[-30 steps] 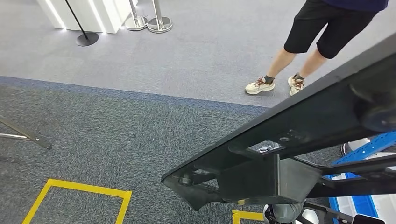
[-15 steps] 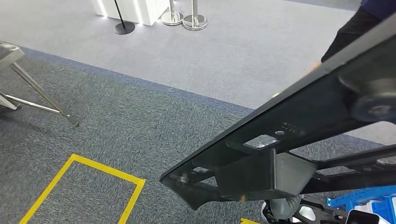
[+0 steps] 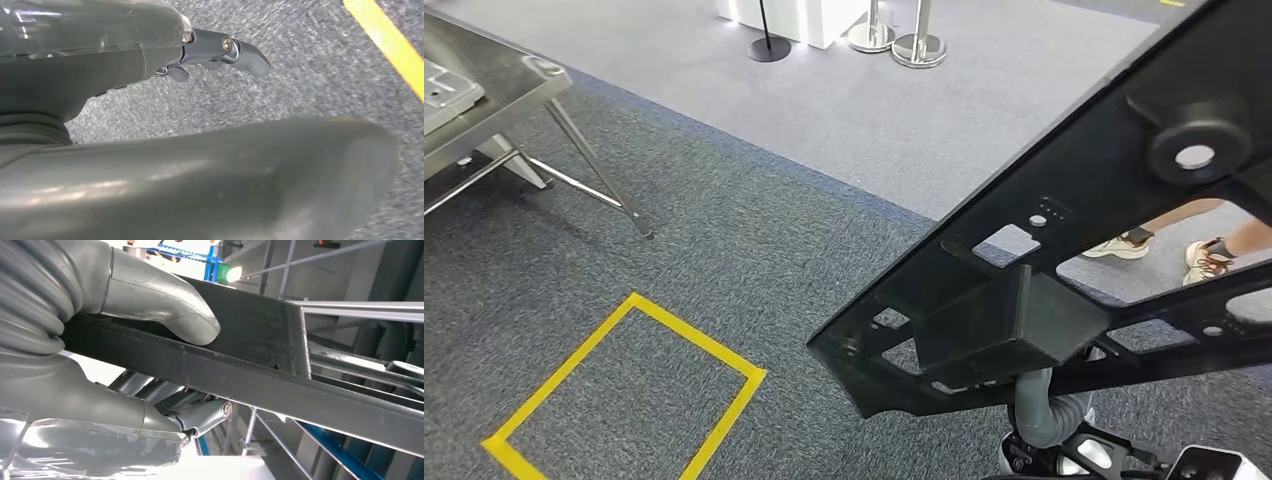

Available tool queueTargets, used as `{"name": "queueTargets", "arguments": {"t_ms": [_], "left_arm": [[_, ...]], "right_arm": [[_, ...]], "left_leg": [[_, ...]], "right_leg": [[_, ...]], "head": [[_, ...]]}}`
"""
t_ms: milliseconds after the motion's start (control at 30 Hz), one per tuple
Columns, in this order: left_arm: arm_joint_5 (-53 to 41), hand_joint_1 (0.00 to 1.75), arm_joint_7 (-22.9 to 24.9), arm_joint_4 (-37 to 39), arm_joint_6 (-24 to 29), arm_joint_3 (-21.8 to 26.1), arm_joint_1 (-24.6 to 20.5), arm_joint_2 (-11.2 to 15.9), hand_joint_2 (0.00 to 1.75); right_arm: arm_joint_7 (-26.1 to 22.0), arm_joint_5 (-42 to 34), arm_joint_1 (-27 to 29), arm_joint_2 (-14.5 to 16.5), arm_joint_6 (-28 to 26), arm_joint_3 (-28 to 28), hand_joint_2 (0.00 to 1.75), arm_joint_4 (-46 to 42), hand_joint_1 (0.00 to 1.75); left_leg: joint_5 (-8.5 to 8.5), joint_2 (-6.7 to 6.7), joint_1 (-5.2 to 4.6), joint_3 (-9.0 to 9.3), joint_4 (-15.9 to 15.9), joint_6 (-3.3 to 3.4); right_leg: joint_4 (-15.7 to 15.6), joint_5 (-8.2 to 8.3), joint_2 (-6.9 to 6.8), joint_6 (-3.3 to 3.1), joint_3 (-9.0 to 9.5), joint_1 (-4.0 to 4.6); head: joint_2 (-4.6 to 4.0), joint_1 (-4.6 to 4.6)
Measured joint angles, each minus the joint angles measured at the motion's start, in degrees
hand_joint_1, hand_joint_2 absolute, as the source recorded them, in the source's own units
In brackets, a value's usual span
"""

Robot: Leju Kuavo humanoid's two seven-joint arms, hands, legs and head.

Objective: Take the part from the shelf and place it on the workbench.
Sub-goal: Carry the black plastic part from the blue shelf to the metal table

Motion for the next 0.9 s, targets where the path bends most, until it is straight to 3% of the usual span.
{"name": "queueTargets", "arguments": {"t_ms": [67, 133, 200, 233, 300, 333, 400, 433, 500, 567, 633, 700, 733, 767, 833, 900], "left_arm": [[-0.3, 0.00, -0.1, 0.0, 0.0, 0.0, 0.0, 0.0, 0.00], [-0.5, 0.00, -0.4, 0.0, 0.0, 0.0, -0.3, 0.0, 0.00], [-0.7, 0.00, -0.5, 0.0, -0.1, 0.0, -0.5, -0.1, 0.00], [-0.7, 0.00, -0.5, 0.0, -0.1, 0.0, -0.5, -0.1, 0.00], [-0.7, 0.00, -0.6, 0.0, -0.2, 0.0, -0.5, -0.1, 0.00], [-0.8, 0.00, -0.6, 0.0, -0.2, 0.0, -0.5, 0.0, 0.00], [-0.8, 0.00, -0.6, 0.0, -0.2, 0.1, -0.7, 0.0, 0.00], [-0.8, 0.00, -0.6, 0.0, -0.2, 0.1, -0.8, 0.1, 0.00], [-0.7, 0.00, -0.6, 0.0, -0.1, 0.2, -0.6, 0.0, 0.00], [-0.7, 0.00, -0.5, 0.0, 0.0, 0.3, -0.4, -0.1, 0.00], [-0.6, 0.00, -0.4, 0.0, 0.2, 0.5, -0.5, -0.3, 0.00], [-0.5, 0.00, -0.4, 0.0, 0.3, 0.7, -0.7, -0.5, 0.00], [-0.5, 0.00, -0.4, 0.0, 0.3, 0.9, -0.6, -0.6, 0.00], [-0.5, 0.00, -0.5, 0.0, 0.3, 1.0, -0.6, -0.7, 0.00], [-0.6, 0.00, -0.6, 0.0, 0.2, 1.2, -0.5, -0.9, 0.00], [-0.7, 0.00, -0.8, 0.0, 0.0, 1.3, -0.6, -1.0, 0.00]], "right_arm": [[0.0, 0.1, -1.0, 0.0, 0.1, -0.7, 1.75, 0.9, 1.75], [0.0, 0.2, -2.1, -0.1, 0.1, -1.3, 1.75, 2.3, 1.75], [0.0, 0.3, -3.3, -0.2, 0.2, -1.6, 1.75, 4.3, 1.75], [0.1, 0.4, -4.1, -0.2, 0.4, -1.6, 1.75, 5.2, 1.75], [0.1, 0.7, -5.7, -0.2, 0.7, -1.2, 1.75, 6.8, 1.75], [0.1, 0.8, -6.4, -0.3, 0.8, -0.8, 1.75, 7.3, 1.75], [0.1, 0.8, -7.7, -0.3, 1.0, 0.4, 1.75, 8.3, 1.75], [0.1, 0.9, -8.1, -0.3, 1.1, 1.0, 1.75, 8.6, 1.75], [0.1, 0.8, -8.7, -0.4, 1.3, 2.1, 1.75, 9.2, 1.75], [0.0, 0.6, -9.5, -0.4, 1.8, 3.2, 1.75, 9.4, 1.75], [0.0, 0.2, -10.1, -0.5, 2.3, 4.5, 1.75, 9.5, 1.75], [0.0, -0.4, -10.3, -0.7, 2.6, 5.6, 1.75, 9.3, 1.75], [0.0, -0.7, -10.4, -0.8, 2.7, 6.2, 1.75, 9.1, 1.75], [0.0, -0.9, -10.6, -1.0, 2.8, 6.8, 1.75, 8.8, 1.75], [0.0, -1.3, -11.2, -1.3, 2.8, 8.0, 1.75, 7.9, 1.75], [0.0, -1.7, -11.8, -1.6, 2.8, 9.0, 1.75, 7.2, 1.75]], "left_leg": [[-1.54, 2.83, -0.12, -1.25, 2.5, -0.51], [-4.90, 5.93, -0.11, -4.54, 9.2, -0.86], [-6.81, 6.61, 0.01, -7.57, 15.2, -1.04], [-6.22, 6.74, 0.02, -7.72, 15.5, -0.99], [-2.54, 7.56, -0.11, -4.70, 9.6, -0.52], [-1.04, 8.92, -0.41, -2.56, 5.5, -0.07], [0.29, 10.89, -1.11, -0.03, 0.3, 0.80], [0.07, 11.11, -1.38, 0.10, -0.3, 1.08], [0.35, 9.77, -1.23, 0.14, -0.7, 1.45], [0.81, 8.54, -0.76, 0.67, -1.5, 1.89], [1.08, 7.32, -0.50, 0.88, -1.9, 2.18], [1.11, 5.85, -0.48, 0.81, -1.8, 2.26], [1.08, 5.03, -0.46, 0.81, -1.7, 2.22], [1.02, 4.20, -0.42, 0.85, -1.5, 2.13], [0.76, 2.63, -0.28, 0.83, -1.0, 1.76], [0.53, 1.26, -0.27, 0.26, -0.2, 1.16]], "right_leg": [[-0.5, 0.22, -1.45, -0.72, 0.24, -0.07], [-0.6, 0.18, -3.10, -1.12, 0.32, 0.11], [-0.6, 0.05, -4.83, -1.31, 0.34, 0.36], [-0.6, -0.02, -5.61, -1.35, 0.39, 0.47], [-0.6, -0.20, -6.98, -1.33, 0.66, 0.70], [-0.6, -0.34, -7.60, -1.24, 0.85, 0.84], [-0.6, -0.58, -8.76, -0.82, 1.11, 1.11], [-0.7, -0.66, -9.35, -0.56, 1.20, 1.19], [-0.8, -0.89, -10.25, 0.02, 1.51, 1.22], [1.0, -2.24, -8.12, 0.62, 1.10, 1.08], [7.4, -5.65, -4.66, 0.98, -1.83, 0.83], [14.8, -8.33, -3.58, 1.15, -5.75, 0.69], [16.2, -8.06, -3.52, 1.22, -6.70, 0.63], [15.0, -6.51, -3.44, 1.26, -6.49, 0.54], [7.4, -1.87, -2.13, 1.26, -3.44, 0.15], [1.4, 0.46, 0.14, 1.06, -1.05, -0.14]], "head": [[0.00, -0.01], [0.00, -0.01], [0.00, 0.00], [0.00, 0.00], [0.00, -0.01], [0.00, 0.00], [0.00, -0.01], [0.00, -0.01], [0.01, 0.00], [0.01, 0.00], [0.00, 0.01], [0.00, 0.01], [0.00, 0.01], [0.00, 0.01], [0.00, 0.01], [0.00, 0.00]]}}
